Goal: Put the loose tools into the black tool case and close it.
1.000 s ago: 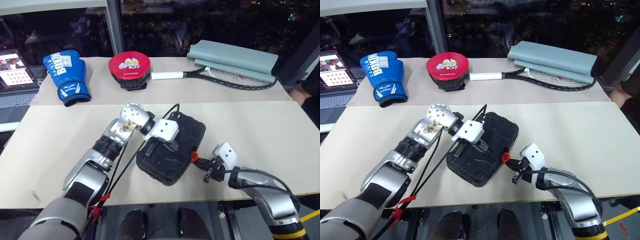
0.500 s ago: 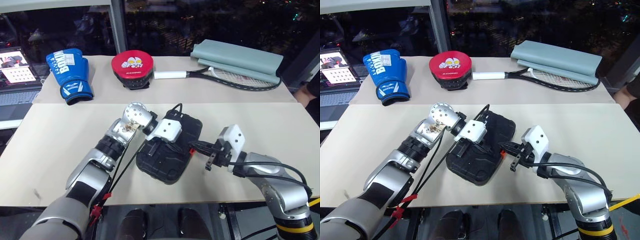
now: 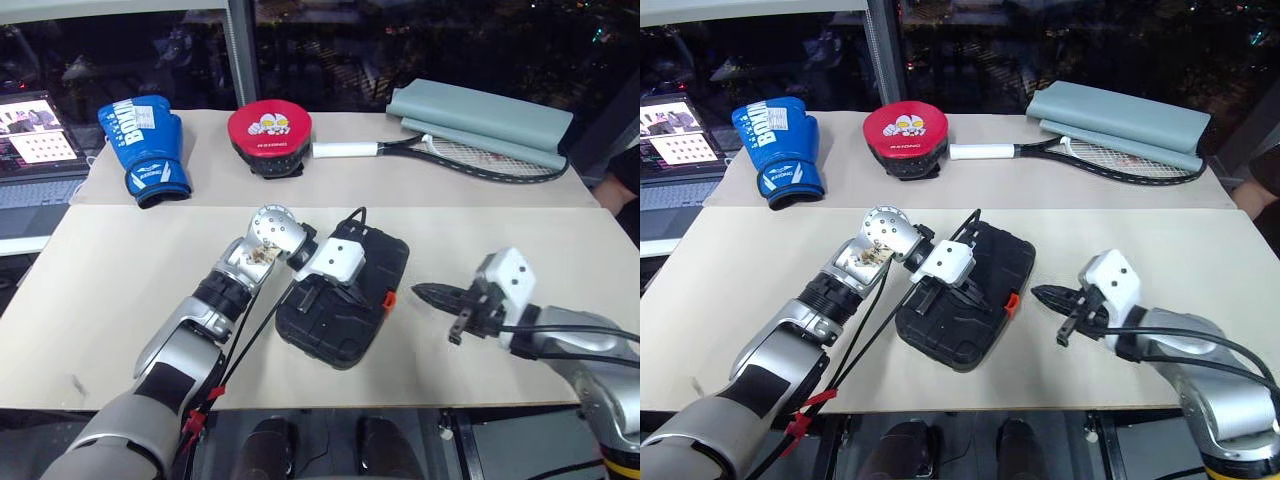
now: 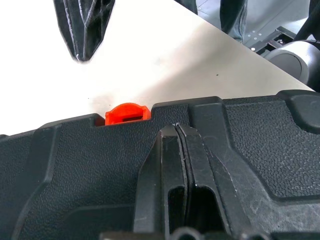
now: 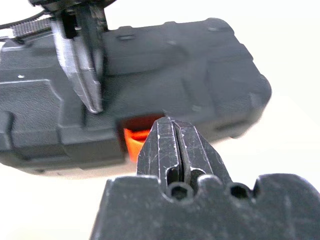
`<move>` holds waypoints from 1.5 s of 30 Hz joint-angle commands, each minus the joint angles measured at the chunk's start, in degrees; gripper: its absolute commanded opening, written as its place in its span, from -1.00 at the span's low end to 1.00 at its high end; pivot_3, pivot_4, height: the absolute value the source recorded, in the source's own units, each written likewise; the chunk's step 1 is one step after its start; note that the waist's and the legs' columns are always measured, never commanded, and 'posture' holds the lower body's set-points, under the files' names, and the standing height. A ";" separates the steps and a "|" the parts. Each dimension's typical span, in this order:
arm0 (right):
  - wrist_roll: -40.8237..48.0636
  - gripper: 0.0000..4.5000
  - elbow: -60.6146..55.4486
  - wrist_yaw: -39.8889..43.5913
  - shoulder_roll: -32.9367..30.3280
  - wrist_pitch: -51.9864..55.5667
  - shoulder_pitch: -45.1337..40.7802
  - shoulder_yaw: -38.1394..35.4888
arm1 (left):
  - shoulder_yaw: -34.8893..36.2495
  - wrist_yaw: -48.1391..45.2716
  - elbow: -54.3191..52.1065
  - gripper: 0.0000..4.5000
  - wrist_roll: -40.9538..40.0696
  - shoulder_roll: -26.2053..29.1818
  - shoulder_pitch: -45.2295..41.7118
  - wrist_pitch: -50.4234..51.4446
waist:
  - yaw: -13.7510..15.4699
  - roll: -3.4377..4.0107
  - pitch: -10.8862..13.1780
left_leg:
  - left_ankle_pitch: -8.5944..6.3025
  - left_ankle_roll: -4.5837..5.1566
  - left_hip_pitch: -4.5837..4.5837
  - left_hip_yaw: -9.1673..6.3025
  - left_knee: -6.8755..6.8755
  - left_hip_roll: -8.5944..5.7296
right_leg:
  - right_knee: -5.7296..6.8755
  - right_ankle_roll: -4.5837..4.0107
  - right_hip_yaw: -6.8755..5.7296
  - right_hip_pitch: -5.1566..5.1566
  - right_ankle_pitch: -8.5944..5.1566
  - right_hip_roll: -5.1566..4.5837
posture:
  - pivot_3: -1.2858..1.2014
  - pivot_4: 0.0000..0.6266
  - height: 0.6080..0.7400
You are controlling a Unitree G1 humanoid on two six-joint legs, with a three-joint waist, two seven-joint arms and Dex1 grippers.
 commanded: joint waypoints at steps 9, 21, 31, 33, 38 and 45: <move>-4.62 -1.00 4.20 -1.36 3.53 -4.44 -4.70 8.38 | -1.84 0.03 2.34 -0.97 3.05 0.44 0.79 -0.76 | -0.13 0.01 -0.01 | 0.00 0.00 0.01 0.04 0.04 0.00 | 0.00 0.02 0.05 0.00 0.00 0.00 | 0.03 -0.52 0.94; -2.82 -1.00 1.95 -0.02 2.96 -2.38 -6.74 5.95 | -0.68 2.58 2.35 -0.97 3.32 1.62 1.76 0.10 | -0.93 0.02 -0.01 | 0.00 0.00 0.06 0.01 0.04 0.03 | 0.05 -0.02 0.07 0.01 0.02 0.07 | 0.03 -0.52 0.94; 10.20 -0.50 -0.24 16.49 -10.30 -1.96 1.91 -17.02 | 13.63 0.86 -2.79 -0.31 -6.88 15.95 1.05 17.98 | -1.40 0.01 0.04 | 0.00 0.00 -0.04 0.01 -0.03 0.10 | 0.09 -0.03 0.08 -0.16 0.02 0.15 | 0.03 -0.52 0.94; 11.64 -0.16 1.15 19.88 -12.74 -2.47 2.32 -19.68 | 16.16 -1.30 -6.67 0.05 -9.51 22.17 3.00 22.22 | -1.79 0.01 0.09 | 0.00 0.00 -0.05 0.01 -0.10 0.12 | 0.10 -0.06 0.09 -0.23 0.01 0.16 | 0.03 -0.52 0.94; 13.57 0.59 6.01 25.58 -16.79 -2.58 1.26 -22.40 | 21.17 -1.81 -18.80 0.83 -14.04 33.50 10.99 31.89 | -1.27 0.01 0.10 | 0.00 -0.01 -0.05 0.02 -0.17 0.02 | 0.02 -0.02 0.08 -0.19 -0.02 -0.07 | 0.03 -0.52 0.94; 12.59 0.99 12.94 30.24 -19.17 -4.56 -1.70 -20.85 | 31.24 4.57 -36.61 1.00 -20.32 42.29 26.60 42.76 | -0.35 -0.05 0.15 | -0.01 -0.02 -0.12 0.01 -0.17 0.02 | -0.05 0.01 -0.04 -0.21 -0.05 -0.20 | 0.03 -0.52 0.94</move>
